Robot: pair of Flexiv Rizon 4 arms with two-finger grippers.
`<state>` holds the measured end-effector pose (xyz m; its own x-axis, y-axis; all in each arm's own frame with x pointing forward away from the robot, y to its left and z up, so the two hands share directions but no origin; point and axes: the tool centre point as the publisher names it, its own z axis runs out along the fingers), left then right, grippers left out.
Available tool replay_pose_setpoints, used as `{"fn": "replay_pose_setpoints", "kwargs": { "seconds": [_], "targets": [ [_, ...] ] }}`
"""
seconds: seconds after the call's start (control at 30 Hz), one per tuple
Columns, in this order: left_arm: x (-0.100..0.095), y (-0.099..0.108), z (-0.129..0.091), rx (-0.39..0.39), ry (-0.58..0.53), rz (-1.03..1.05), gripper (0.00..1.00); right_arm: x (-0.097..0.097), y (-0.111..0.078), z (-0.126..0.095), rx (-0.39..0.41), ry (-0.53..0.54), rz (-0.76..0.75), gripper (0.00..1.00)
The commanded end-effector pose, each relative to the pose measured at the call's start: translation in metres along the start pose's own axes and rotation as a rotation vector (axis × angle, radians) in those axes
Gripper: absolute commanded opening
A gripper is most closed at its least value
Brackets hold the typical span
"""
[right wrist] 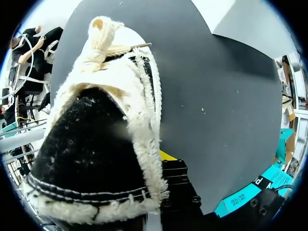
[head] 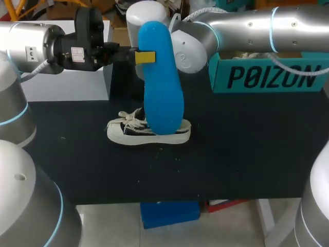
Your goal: Take the shoe out of the shoebox, open the shoe tongue, remove and reinsert the insole, then place the shoe into the shoebox
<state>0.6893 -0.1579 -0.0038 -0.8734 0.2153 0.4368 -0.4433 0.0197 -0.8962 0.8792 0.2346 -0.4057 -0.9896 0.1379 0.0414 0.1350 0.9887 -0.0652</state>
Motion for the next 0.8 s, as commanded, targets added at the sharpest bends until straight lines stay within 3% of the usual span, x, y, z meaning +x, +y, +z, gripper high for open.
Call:
{"fn": "replay_pose_setpoints", "kwargs": {
  "seconds": [0.03,0.2,0.37,0.6,0.8],
  "targets": [
    [0.0,0.002,0.001,0.002,-0.002,0.001,0.0,0.011,-0.024,-0.032,-0.036,-0.051,0.047,0.0],
    [0.0,0.002,0.001,0.002,-0.002,0.001,0.0,0.007,-0.046,-0.061,0.011,-0.114,0.138,0.0],
    [0.0,0.002,0.001,0.002,-0.002,0.001,0.0,-0.015,-0.058,-0.078,0.191,-0.186,0.431,0.0],
    [0.0,0.002,0.001,0.002,-0.002,0.001,0.0,-0.03,-0.067,-0.091,0.256,-0.175,0.8,0.0],
    [0.0,0.002,0.001,0.002,-0.002,0.001,0.0,-0.038,-0.075,-0.096,0.264,-0.128,1.116,0.0]
  ]
}}
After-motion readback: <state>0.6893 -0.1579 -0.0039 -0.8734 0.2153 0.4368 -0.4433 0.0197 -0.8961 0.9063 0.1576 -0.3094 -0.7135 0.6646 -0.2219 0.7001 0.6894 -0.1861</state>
